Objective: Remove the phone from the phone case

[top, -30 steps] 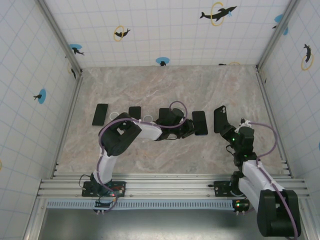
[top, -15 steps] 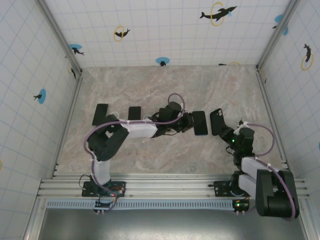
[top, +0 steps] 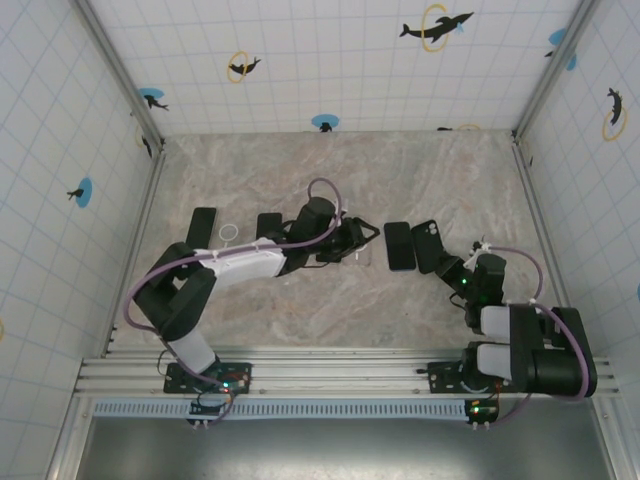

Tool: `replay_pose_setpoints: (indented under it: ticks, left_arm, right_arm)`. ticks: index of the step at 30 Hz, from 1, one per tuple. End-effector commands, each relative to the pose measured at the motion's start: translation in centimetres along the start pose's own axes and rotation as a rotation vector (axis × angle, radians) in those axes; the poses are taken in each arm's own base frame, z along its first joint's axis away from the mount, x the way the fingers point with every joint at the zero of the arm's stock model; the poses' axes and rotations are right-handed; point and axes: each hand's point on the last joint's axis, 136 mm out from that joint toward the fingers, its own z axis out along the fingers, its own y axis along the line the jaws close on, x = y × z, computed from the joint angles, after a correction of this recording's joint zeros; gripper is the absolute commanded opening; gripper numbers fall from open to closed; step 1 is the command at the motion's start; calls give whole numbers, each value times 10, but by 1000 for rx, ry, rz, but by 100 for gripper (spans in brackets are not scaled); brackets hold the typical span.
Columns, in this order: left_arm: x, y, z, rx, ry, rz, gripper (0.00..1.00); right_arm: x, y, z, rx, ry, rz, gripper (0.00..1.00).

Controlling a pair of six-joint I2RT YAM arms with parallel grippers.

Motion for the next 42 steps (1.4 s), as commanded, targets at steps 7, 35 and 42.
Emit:
replay_pose_setpoints:
  ticks: [7, 35, 42]
  left_arm:
    - [2, 8, -18, -26, -18, 10, 54]
    - [-12, 20, -34, -83, -26, 57, 58]
    - [-27, 40, -53, -163, -66, 96, 60]
  right_arm:
    - [-16, 10, 8, -30, -25, -33, 9]
    - [-19, 7, 18, 46, 63, -177, 50]
    - [-23, 5, 17, 103, 107, -294, 61]
